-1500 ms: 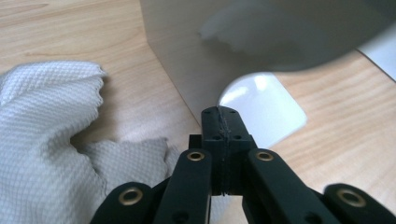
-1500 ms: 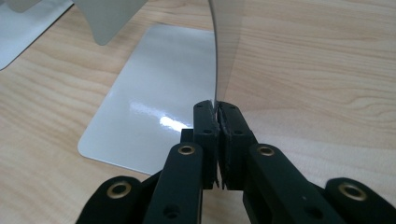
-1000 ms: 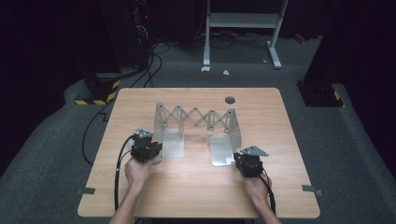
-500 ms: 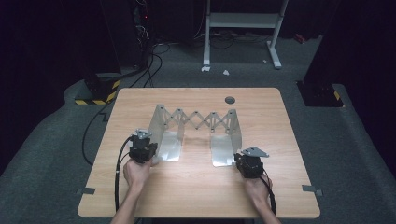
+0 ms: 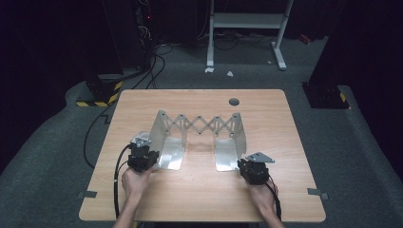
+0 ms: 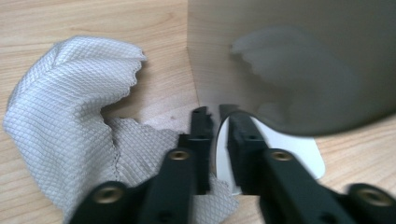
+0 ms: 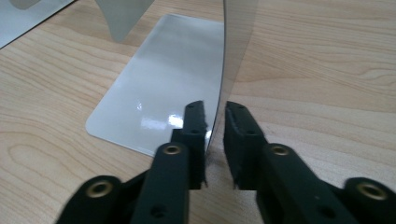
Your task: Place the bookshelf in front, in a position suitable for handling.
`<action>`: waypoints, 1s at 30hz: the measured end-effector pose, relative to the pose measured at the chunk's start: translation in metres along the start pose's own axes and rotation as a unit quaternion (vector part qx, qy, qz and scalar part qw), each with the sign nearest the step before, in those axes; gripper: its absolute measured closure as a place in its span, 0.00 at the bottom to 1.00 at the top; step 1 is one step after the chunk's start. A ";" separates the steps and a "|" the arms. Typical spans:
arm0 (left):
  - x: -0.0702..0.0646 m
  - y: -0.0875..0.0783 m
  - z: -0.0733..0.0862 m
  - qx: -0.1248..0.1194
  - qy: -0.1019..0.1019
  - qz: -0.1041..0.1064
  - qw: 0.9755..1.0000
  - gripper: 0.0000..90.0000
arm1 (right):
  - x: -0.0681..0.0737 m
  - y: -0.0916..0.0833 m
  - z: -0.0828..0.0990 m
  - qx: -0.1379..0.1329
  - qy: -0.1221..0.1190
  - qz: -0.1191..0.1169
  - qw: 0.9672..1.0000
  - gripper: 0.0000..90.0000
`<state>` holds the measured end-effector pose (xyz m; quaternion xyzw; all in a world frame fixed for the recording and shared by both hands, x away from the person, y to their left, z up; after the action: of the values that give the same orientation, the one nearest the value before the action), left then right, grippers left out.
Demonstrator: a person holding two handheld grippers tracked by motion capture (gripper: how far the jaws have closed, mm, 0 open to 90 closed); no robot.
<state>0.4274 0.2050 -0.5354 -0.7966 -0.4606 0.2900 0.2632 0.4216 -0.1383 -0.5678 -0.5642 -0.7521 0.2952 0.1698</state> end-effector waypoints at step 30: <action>0.064 -0.016 0.016 0.028 -0.018 -0.063 0.997 0.29 | -0.066 0.005 0.018 0.021 0.018 0.050 0.998 0.53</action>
<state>0.4331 0.2708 -0.5497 -0.7528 -0.5066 0.2995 0.2948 0.4348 -0.2044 -0.5799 -0.6027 -0.7134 0.3088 0.1804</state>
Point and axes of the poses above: each handheld gripper's, and its own axes: y roughly forward along the jaws, z roughly out of its underside, x roughly to its left, the point moved 8 cm from there along y, roughly forward along the jaws, and after that the axes turned 11 degrees about z, right-handed, at the moved point
